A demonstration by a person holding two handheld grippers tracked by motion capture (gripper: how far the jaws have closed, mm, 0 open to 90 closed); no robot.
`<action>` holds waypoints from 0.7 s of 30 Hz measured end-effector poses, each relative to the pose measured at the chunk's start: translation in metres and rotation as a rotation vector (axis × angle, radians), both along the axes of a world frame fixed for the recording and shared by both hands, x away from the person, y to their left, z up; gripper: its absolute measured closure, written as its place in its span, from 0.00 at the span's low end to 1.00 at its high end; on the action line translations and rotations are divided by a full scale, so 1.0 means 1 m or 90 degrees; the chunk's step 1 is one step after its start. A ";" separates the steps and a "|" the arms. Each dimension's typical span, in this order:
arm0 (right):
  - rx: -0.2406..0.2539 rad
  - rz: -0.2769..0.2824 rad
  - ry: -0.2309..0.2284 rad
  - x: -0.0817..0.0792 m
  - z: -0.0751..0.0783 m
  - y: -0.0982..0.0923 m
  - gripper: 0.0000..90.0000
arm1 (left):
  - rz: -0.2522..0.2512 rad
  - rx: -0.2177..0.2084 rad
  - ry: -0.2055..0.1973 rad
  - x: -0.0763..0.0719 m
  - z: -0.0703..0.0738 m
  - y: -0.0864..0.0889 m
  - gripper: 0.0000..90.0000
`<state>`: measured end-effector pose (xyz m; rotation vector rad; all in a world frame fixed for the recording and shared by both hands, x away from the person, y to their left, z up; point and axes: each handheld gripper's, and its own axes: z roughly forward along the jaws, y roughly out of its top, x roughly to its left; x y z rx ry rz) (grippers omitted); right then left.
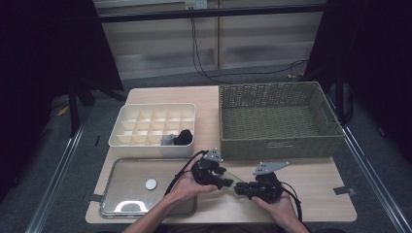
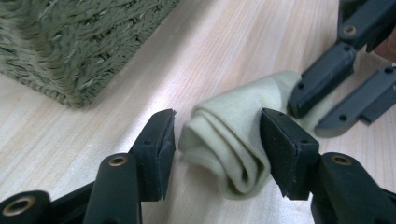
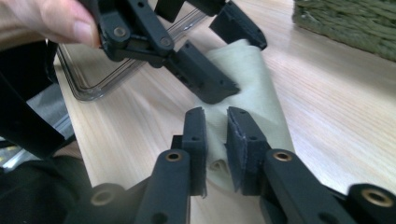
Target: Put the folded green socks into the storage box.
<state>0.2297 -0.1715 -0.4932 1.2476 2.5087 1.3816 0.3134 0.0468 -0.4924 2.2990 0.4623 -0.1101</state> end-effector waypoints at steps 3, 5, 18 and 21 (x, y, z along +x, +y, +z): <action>-0.001 -0.005 -0.001 -0.001 0.001 -0.003 0.82 | -0.001 0.000 0.000 0.000 0.000 0.000 0.49; 0.002 -0.011 -0.001 -0.002 0.002 -0.005 0.82 | 0.000 -0.003 0.002 0.000 -0.001 0.000 0.49; -0.030 -0.009 0.001 0.002 -0.003 -0.006 0.93 | -0.041 0.005 0.017 -0.005 -0.004 0.000 0.49; -0.040 -0.012 -0.002 0.001 -0.002 -0.004 0.93 | -0.058 0.014 0.016 -0.010 -0.002 0.000 0.54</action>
